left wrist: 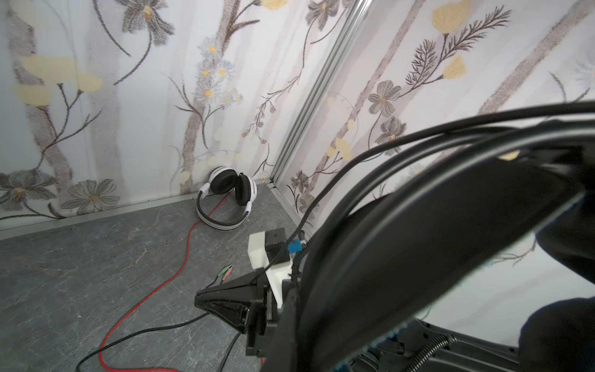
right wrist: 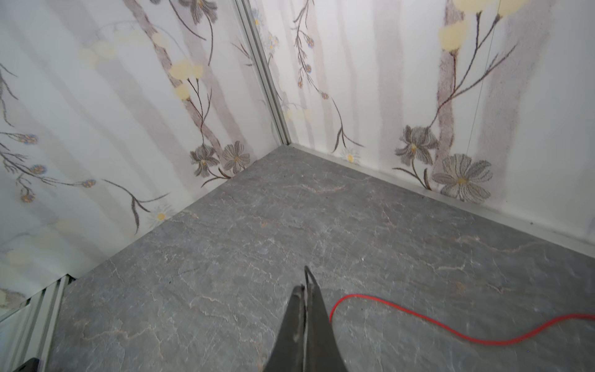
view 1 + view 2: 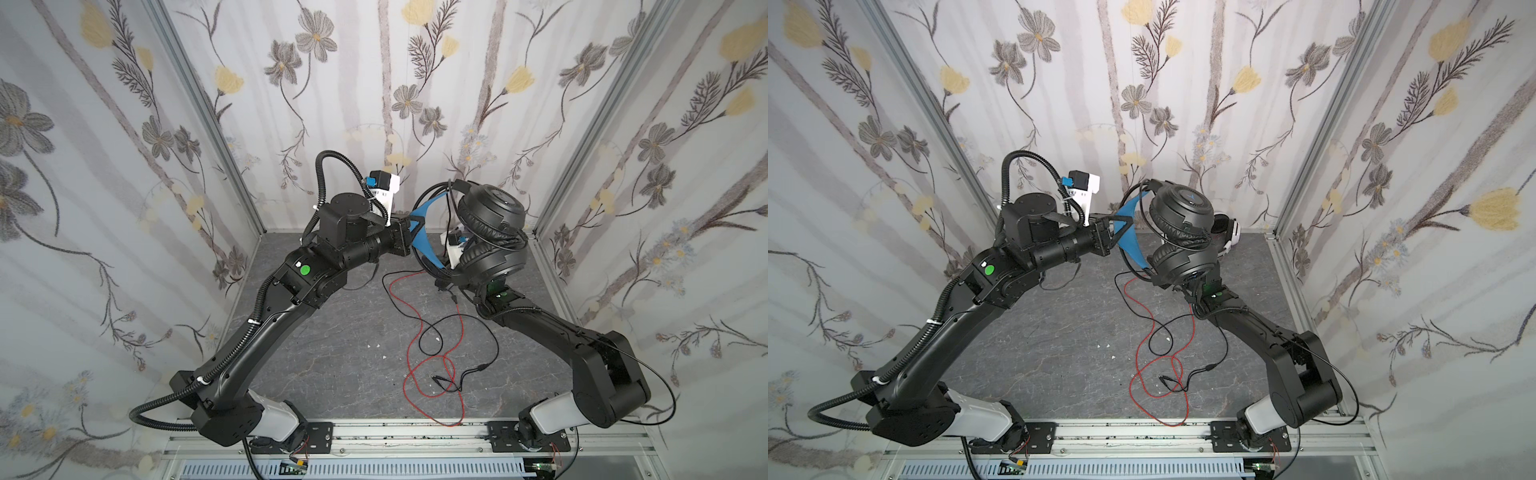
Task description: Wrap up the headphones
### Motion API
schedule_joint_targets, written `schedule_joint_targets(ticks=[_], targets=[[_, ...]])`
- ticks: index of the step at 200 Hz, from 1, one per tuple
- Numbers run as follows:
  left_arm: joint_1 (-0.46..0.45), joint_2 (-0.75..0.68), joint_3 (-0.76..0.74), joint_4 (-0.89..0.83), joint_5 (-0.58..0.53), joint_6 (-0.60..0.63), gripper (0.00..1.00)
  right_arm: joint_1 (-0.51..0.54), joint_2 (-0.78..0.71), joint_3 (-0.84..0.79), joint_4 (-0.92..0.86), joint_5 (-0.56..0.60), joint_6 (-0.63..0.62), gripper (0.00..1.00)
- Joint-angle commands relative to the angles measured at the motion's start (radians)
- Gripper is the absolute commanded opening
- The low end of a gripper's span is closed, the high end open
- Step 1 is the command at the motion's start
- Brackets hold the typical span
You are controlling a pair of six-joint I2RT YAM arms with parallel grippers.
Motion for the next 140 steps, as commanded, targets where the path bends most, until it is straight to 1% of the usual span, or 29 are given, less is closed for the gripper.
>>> schedule_joint_targets(ticks=[1,22,39,69,112,140], targets=[[0.004,0.000,-0.012,0.157,-0.120,-0.048,0.00,0.011,-0.065,-0.024,-0.147,0.129,-0.077,0.00],[0.008,-0.001,-0.043,0.191,-0.211,-0.058,0.00,0.027,-0.135,-0.052,-0.240,0.190,-0.124,0.00],[0.017,-0.001,-0.069,0.226,-0.259,-0.070,0.00,0.063,-0.190,-0.072,-0.308,0.260,-0.164,0.00],[0.018,-0.004,-0.109,0.239,-0.361,-0.068,0.00,0.138,-0.274,-0.097,-0.427,0.380,-0.237,0.00],[0.022,-0.029,-0.202,0.239,-0.508,-0.078,0.00,0.239,-0.407,-0.137,-0.544,0.464,-0.261,0.00],[0.024,-0.036,-0.248,0.232,-0.565,-0.101,0.00,0.326,-0.452,-0.138,-0.611,0.527,-0.280,0.00]])
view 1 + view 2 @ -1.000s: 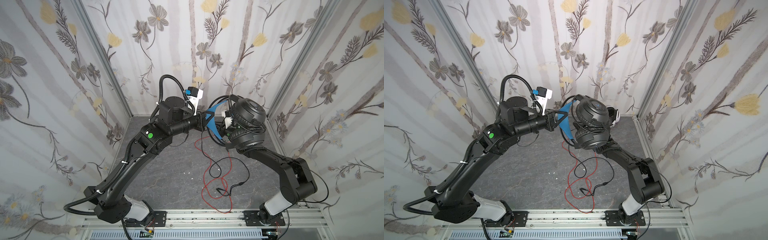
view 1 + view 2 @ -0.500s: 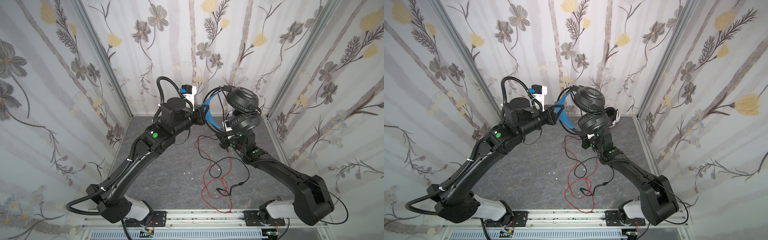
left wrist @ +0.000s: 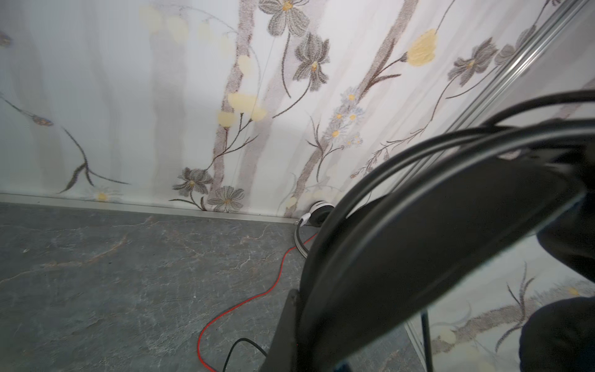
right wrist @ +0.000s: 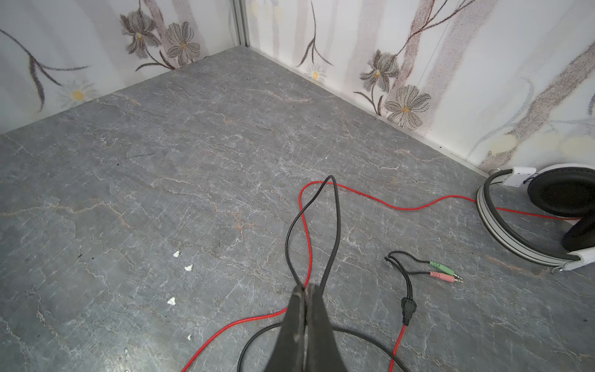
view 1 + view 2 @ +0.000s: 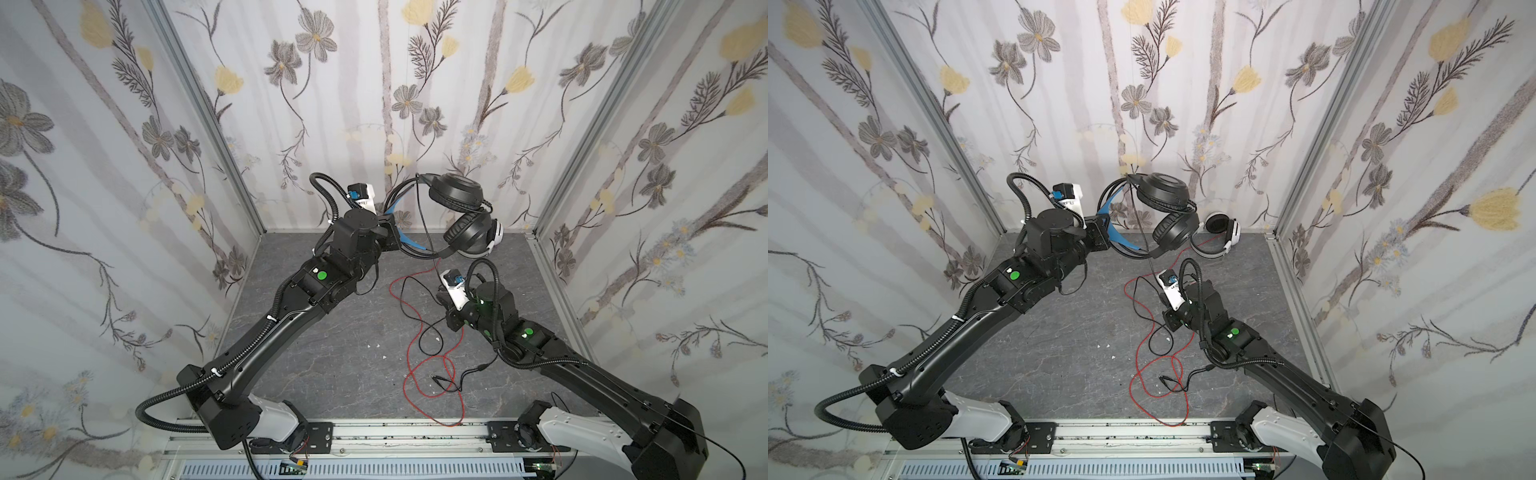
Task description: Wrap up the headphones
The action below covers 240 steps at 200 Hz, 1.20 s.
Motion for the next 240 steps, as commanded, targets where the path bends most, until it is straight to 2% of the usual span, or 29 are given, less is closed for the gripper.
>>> schedule_joint_targets(ticks=[1,38,61,89,129,153,188,240], targets=[[0.003,-0.011,-0.022,0.093,-0.106,-0.054,0.00,0.058,-0.026,-0.003,-0.083,0.087,-0.036,0.00],[0.002,0.010,-0.043,0.054,-0.172,-0.041,0.00,0.223,-0.049,0.020,-0.162,0.188,-0.054,0.00],[0.001,0.018,-0.073,0.037,-0.202,-0.011,0.00,0.285,-0.044,0.060,-0.204,0.231,-0.068,0.00],[-0.001,0.022,-0.124,0.011,-0.230,0.025,0.00,0.320,-0.027,0.130,-0.235,0.233,-0.105,0.00],[-0.010,0.022,-0.194,-0.034,-0.254,0.089,0.00,0.332,0.016,0.256,-0.277,0.180,-0.143,0.00],[-0.016,0.018,-0.220,-0.064,-0.218,0.177,0.00,0.331,0.044,0.320,-0.310,0.170,-0.166,0.00],[-0.016,0.017,-0.223,-0.169,-0.097,0.363,0.00,0.331,0.072,0.374,-0.365,0.157,-0.208,0.00],[-0.016,-0.038,-0.228,-0.294,0.020,0.544,0.00,0.283,0.071,0.375,-0.395,0.106,-0.221,0.00]])
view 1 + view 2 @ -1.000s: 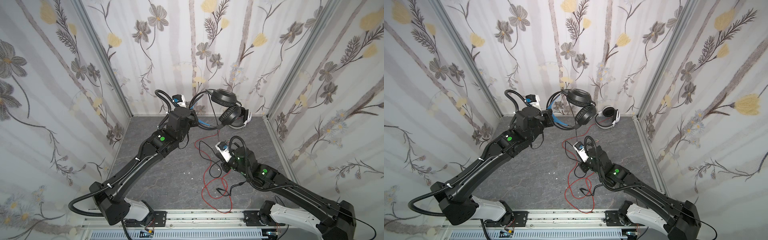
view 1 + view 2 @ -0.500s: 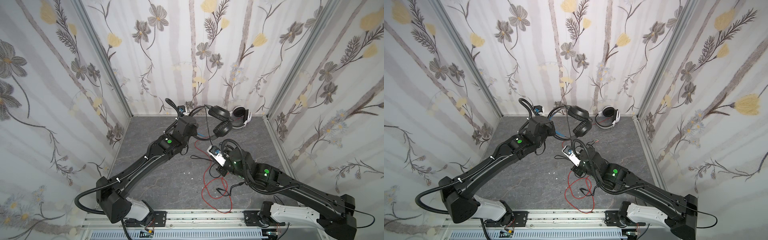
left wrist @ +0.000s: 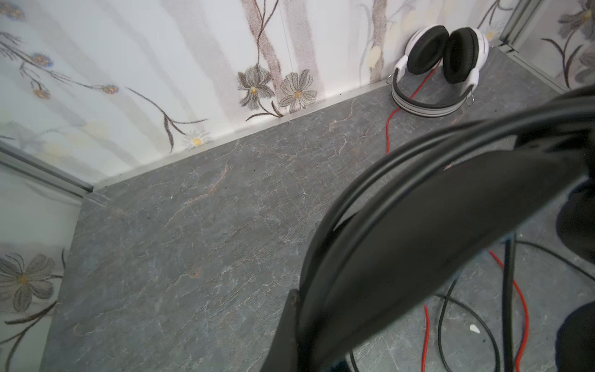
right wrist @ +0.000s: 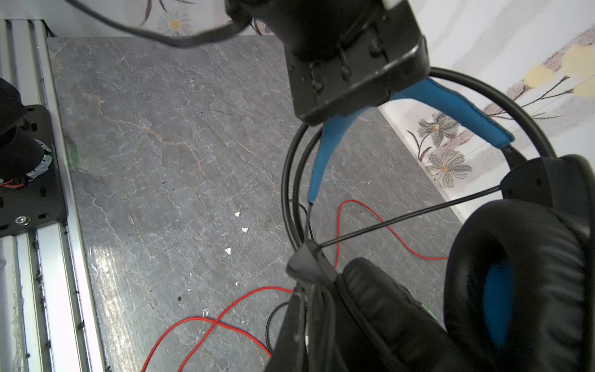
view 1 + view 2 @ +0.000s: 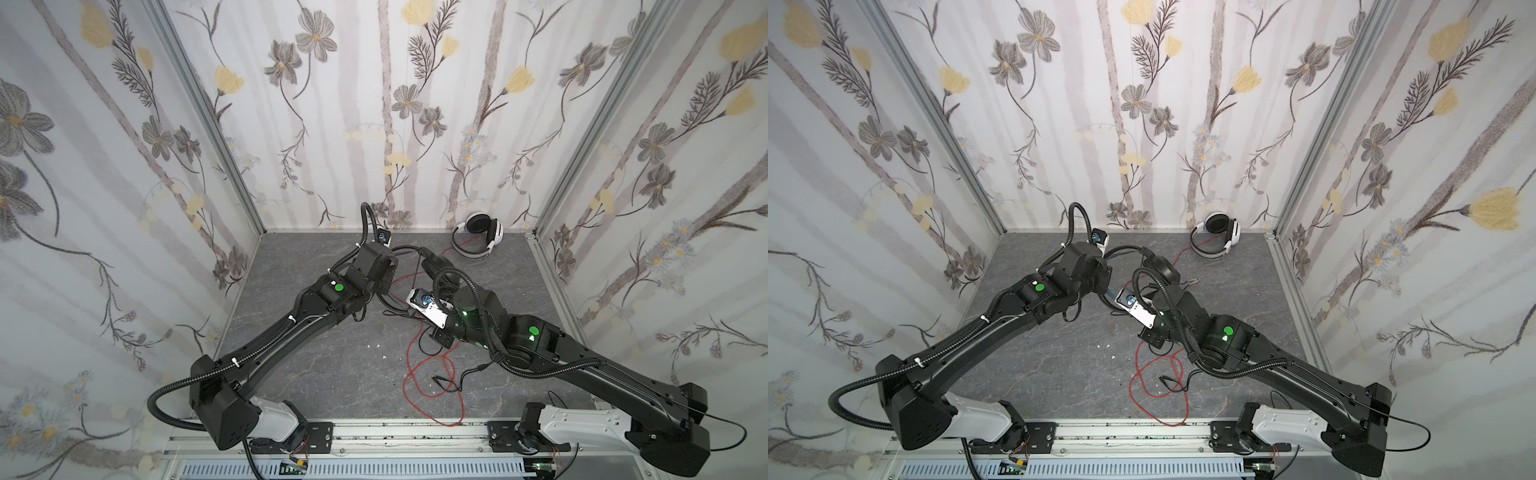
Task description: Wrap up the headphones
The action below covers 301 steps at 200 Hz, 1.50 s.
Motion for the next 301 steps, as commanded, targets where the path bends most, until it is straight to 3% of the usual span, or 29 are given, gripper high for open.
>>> schedule_joint_targets(ticks=[1,52,79,108,214,269,301], targets=[[0.000,-0.025,-0.001,-0.056,0.075,0.124,0.00,-0.022,-0.004,0.012,0.017,-0.039,-0.024,0.00],[0.001,-0.036,0.028,-0.164,0.276,0.176,0.00,-0.074,-0.032,0.000,-0.028,-0.135,-0.095,0.00],[0.000,-0.034,0.032,-0.205,0.306,0.184,0.00,-0.089,-0.044,0.016,-0.061,-0.138,-0.141,0.00],[-0.002,-0.029,0.058,-0.256,0.309,0.208,0.00,-0.090,-0.050,0.028,-0.067,-0.066,-0.161,0.01],[-0.007,-0.019,0.133,-0.284,0.033,0.238,0.00,-0.072,-0.148,-0.022,-0.065,0.077,-0.209,0.05],[-0.008,-0.009,0.231,-0.289,-0.016,0.151,0.00,-0.015,-0.167,-0.066,-0.043,0.103,-0.149,0.06],[-0.009,0.001,0.283,-0.323,-0.121,0.073,0.00,0.006,-0.199,-0.087,-0.016,0.126,-0.073,0.07]])
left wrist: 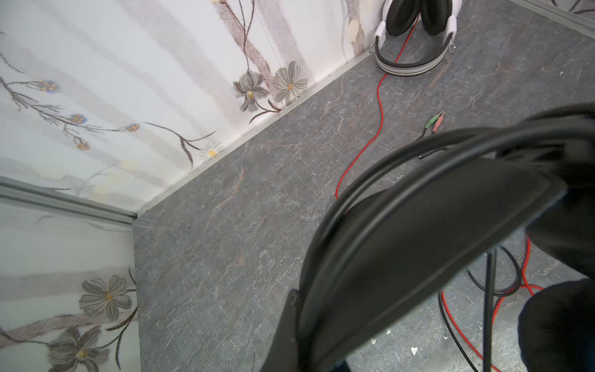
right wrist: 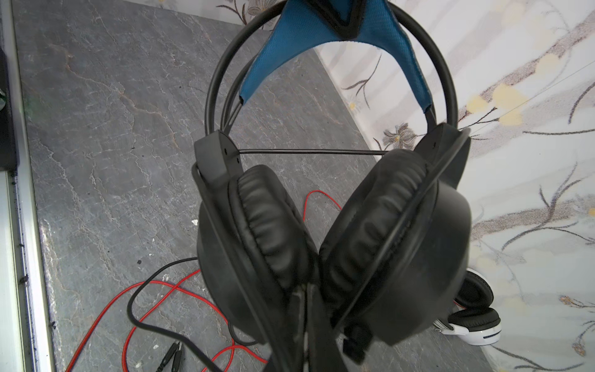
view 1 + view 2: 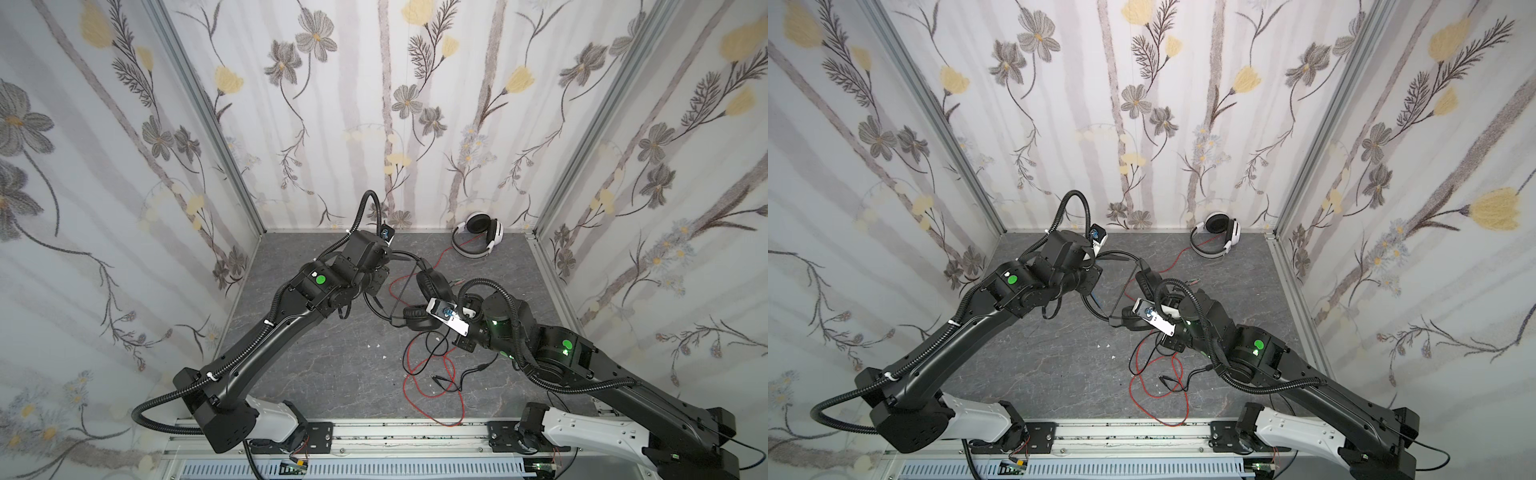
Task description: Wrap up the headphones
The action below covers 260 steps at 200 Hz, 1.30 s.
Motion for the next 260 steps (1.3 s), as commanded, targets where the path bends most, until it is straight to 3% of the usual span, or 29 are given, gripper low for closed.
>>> schedule_joint_targets(ticks=[1,29,91,140,164,202,260], targets=[[0.001,-0.001,0.034,-0.006,-0.131,-0.083,0.00,0.008,-0.023,-0.018,0.027,0.053,0.078,0.07],[0.002,-0.030,0.077,-0.019,-0.228,-0.128,0.00,0.009,-0.067,-0.038,0.061,0.034,0.150,0.08],[-0.068,-0.013,0.332,-0.040,-0.315,-0.152,0.00,0.007,-0.049,-0.025,0.169,-0.070,0.205,0.09],[-0.113,0.051,0.476,0.078,-0.412,-0.182,0.00,0.007,-0.052,-0.026,0.269,-0.172,0.281,0.10],[-0.113,0.099,0.585,0.122,-0.371,-0.195,0.00,0.006,-0.078,-0.067,0.310,-0.186,0.322,0.10],[-0.116,0.229,0.872,0.014,-0.260,-0.276,0.00,-0.036,-0.121,-0.137,0.402,-0.199,0.375,0.13],[-0.114,0.237,0.878,0.075,-0.144,-0.393,0.00,-0.290,-0.125,-0.207,0.569,-0.371,0.439,0.19]])
